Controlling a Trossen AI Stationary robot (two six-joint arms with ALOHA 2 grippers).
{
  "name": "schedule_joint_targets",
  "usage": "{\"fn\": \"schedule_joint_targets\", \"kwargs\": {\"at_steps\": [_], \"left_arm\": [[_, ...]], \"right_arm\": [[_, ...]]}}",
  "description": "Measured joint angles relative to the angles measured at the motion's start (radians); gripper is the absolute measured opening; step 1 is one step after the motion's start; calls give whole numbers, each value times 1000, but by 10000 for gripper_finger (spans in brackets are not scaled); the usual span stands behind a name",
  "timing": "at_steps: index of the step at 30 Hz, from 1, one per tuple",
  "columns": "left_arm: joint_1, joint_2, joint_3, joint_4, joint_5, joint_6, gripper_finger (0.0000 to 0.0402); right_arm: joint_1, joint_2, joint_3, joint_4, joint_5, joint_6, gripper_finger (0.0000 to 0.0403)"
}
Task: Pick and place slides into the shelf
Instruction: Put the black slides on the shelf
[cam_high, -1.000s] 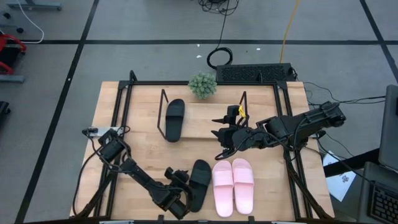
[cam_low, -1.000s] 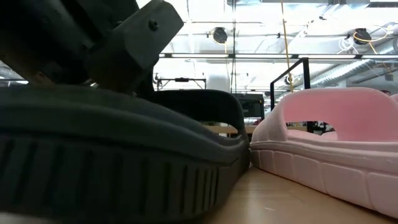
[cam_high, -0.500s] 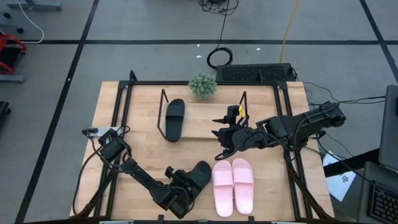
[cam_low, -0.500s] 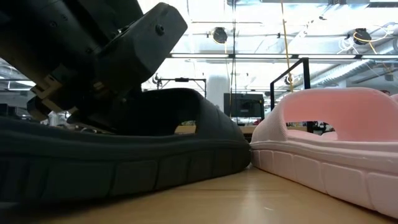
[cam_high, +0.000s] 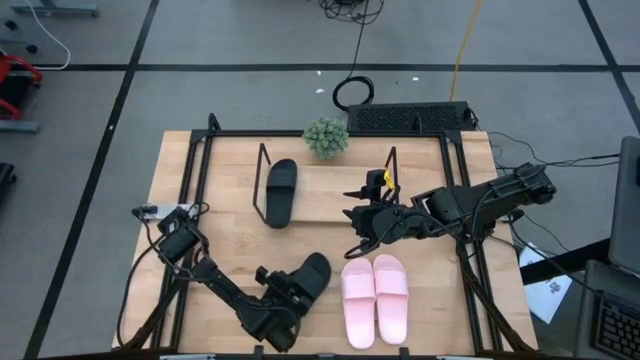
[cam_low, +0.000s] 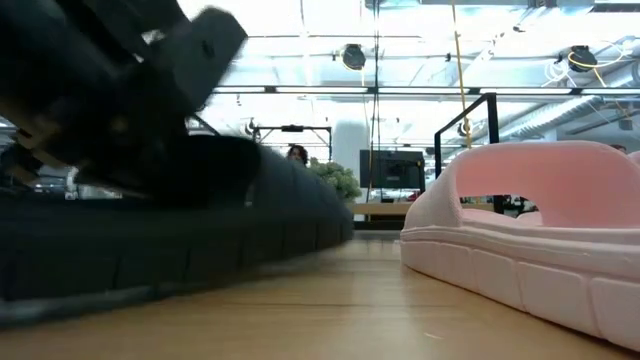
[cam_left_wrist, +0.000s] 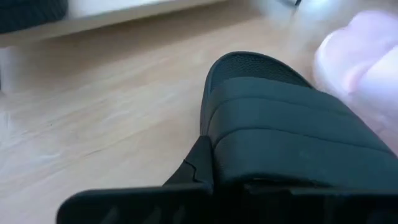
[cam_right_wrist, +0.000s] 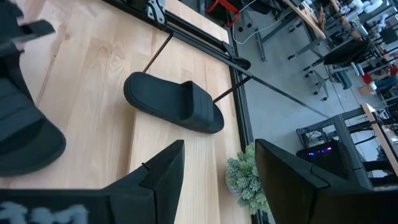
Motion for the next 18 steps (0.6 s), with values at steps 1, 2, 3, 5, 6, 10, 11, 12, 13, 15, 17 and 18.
{"fn": "schedule_joint_targets", "kwargs": {"at_steps": [1, 2, 3, 5, 6, 10, 11, 12, 13, 15, 17, 18], "left_arm": [[-7, -10, -1, -17, -21, -35, 1], [-12, -21, -1, -27, -42, -61, 1], [-16, -35, 0, -28, -68, -78, 1], [-22, -64, 0, -32, -122, -96, 1], [-24, -81, 0, -33, -152, -97, 1], [-4, -161, 2, -30, -272, -65, 0], [8, -182, 1, -31, -296, -43, 0], [26, -201, 2, -30, -316, -21, 0], [45, -221, 1, -29, -340, -1, 0], [87, -262, 2, -30, -387, 34, 0], [140, -300, 2, -20, -431, 77, 0], [170, -318, 2, -16, -442, 98, 0]], "right_arm": [[0, 0, 0, 0, 0, 0, 187], [0, 0, 0, 1, 0, -3, 187], [0, 0, 0, 2, 2, -12, 187], [0, -1, 0, 5, 21, -39, 187], [0, -3, 0, 14, 36, -54, 187], [0, -18, -1, 93, 121, -150, 187], [0, -23, -1, 129, 136, -179, 187], [0, -32, -1, 171, 137, -206, 187], [0, -45, -1, 202, 137, -230, 187], [0, -69, -1, 278, 134, -279, 187], [0, -101, -1, 360, 134, -332, 187], [2, -119, -1, 397, 133, -353, 187]]}}
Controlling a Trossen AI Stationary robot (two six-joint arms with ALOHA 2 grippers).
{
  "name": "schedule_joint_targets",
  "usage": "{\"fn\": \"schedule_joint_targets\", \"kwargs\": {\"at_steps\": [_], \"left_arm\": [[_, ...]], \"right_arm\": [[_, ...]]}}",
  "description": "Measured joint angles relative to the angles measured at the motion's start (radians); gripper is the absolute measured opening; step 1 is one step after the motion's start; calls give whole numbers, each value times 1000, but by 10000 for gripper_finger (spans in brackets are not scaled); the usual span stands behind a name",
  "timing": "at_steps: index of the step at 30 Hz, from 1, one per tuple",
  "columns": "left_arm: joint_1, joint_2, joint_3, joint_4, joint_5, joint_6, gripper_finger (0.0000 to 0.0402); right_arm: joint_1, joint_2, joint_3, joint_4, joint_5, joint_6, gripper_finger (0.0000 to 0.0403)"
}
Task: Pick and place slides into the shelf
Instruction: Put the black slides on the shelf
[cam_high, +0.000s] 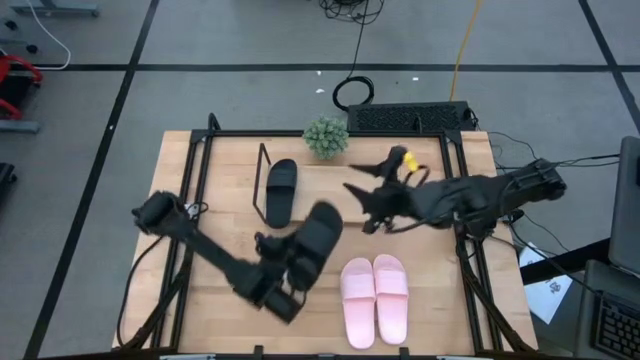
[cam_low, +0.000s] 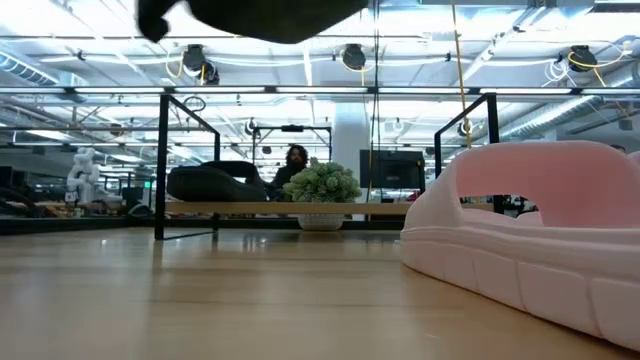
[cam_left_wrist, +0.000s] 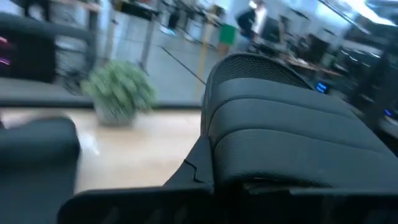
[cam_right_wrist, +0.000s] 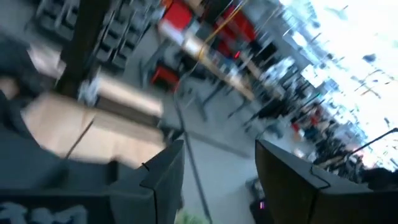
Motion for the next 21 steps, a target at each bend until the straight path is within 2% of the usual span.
{"fn": "schedule_joint_targets", "kwargs": {"at_steps": [4, 13, 16, 21], "left_arm": [[144, -49, 0, 97, 6, 140, 0], [435, -25, 2, 532, 197, 565, 0], [491, 6, 2, 557, 258, 601, 0], [511, 34, 1, 427, 274, 509, 0]], "right_arm": [[2, -72, 0, 107, 0, -55, 187], [2, -190, 0, 82, -1, -55, 187], [2, -204, 0, 70, -1, -56, 187], [2, -212, 0, 5, -1, -57, 187]]}}
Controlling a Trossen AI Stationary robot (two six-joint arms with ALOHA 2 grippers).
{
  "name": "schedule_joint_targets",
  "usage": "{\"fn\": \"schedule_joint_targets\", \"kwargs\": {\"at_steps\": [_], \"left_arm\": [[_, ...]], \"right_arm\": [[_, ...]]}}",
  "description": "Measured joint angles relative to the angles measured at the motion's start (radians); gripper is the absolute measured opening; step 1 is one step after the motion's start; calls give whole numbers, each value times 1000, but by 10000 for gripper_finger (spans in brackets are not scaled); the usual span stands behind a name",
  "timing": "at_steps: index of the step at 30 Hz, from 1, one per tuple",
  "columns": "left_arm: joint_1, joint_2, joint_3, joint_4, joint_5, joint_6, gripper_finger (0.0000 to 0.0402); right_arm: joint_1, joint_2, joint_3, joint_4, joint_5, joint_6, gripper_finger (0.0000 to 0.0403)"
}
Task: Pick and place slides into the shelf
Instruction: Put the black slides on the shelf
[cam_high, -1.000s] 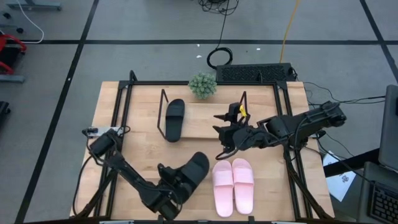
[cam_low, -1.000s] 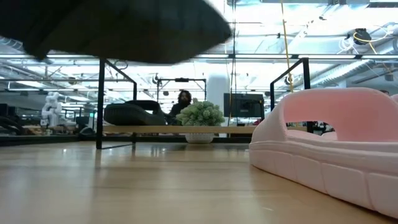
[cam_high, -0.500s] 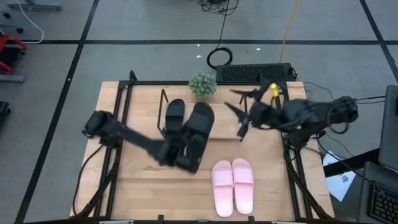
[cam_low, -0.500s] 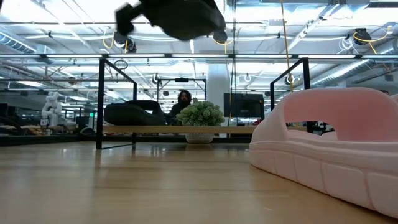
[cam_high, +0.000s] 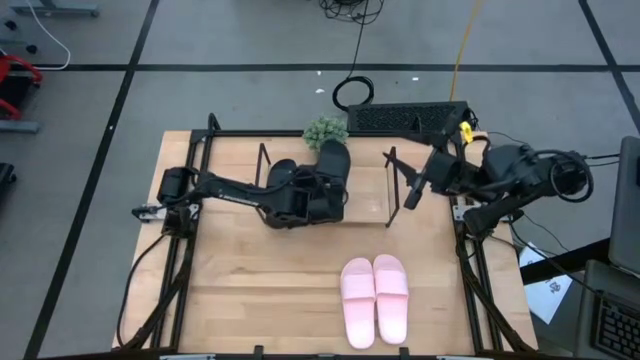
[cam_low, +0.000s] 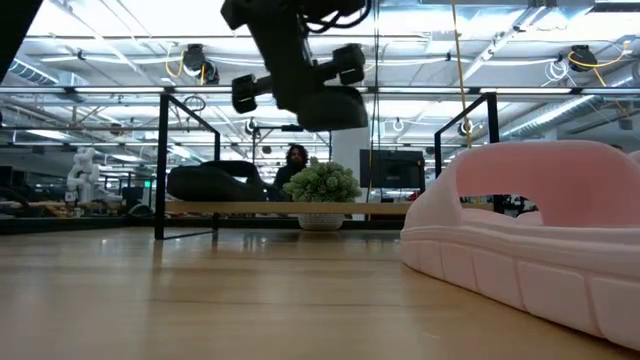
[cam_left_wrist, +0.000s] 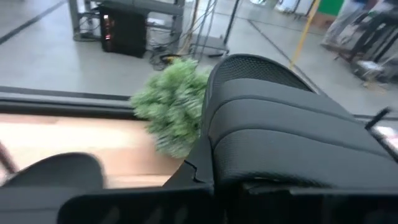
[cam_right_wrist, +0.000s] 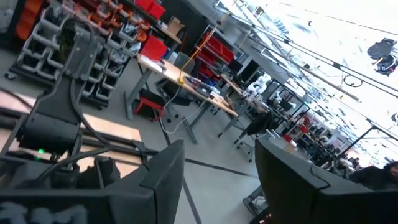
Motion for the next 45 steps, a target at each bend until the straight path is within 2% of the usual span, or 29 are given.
{"fn": "schedule_joint_targets", "kwargs": {"at_steps": [8, 24, 35, 45], "left_arm": [[-9, 1, 0, -197, 31, -156, 0], [-42, 1, 0, -325, 49, -248, 0], [-89, 2, -160, -336, 46, -501, 0], [-25, 2, -162, -252, 65, -359, 0]], "right_arm": [[0, 13, 0, -18, -3, 2, 187], [0, 24, 0, -19, -2, 29, 187], [0, 24, 0, -19, -1, 21, 187], [0, 24, 0, -19, 0, 18, 187]]}}
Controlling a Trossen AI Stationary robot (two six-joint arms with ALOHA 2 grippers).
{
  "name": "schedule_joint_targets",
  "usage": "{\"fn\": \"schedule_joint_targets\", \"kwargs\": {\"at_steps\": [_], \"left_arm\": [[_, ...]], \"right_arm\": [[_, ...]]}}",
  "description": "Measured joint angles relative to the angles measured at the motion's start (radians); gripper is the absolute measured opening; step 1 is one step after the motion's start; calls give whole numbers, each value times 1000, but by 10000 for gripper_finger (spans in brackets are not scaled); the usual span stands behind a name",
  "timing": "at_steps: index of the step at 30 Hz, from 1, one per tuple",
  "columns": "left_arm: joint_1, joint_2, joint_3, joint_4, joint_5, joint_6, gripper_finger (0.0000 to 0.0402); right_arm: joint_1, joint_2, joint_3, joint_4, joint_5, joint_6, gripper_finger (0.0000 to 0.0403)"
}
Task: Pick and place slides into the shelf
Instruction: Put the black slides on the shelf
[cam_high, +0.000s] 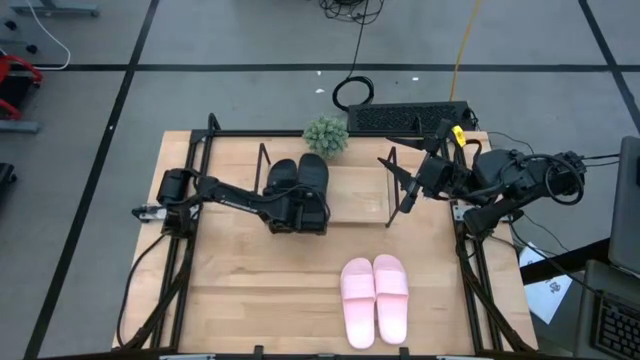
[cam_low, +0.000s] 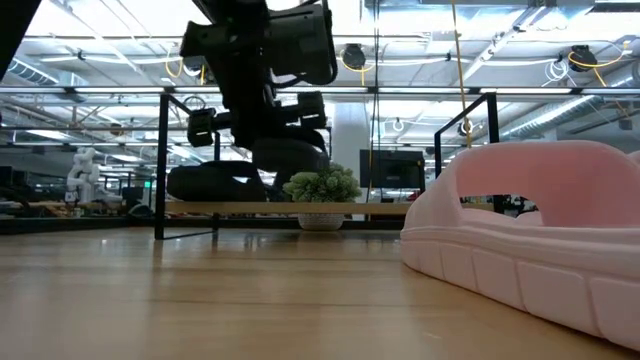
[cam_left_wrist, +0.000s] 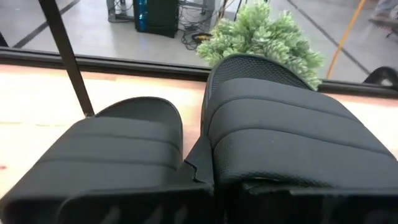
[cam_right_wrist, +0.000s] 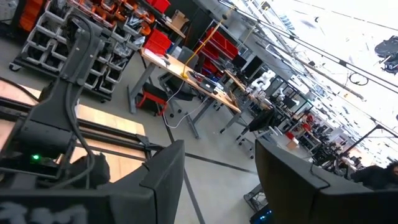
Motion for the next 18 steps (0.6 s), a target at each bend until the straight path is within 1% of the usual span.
{"fn": "schedule_joint_targets", "kwargs": {"at_steps": [7, 15, 18], "left_arm": [[33, 0, 0, 57, 30, 102, 0], [47, 0, 0, 51, 40, 127, 0], [56, 0, 0, 50, 67, 131, 0]], "right_arm": [[0, 0, 0, 0, 0, -8, 187], [0, 0, 0, 0, 0, -15, 187], [0, 0, 0, 0, 0, -15, 187]]}}
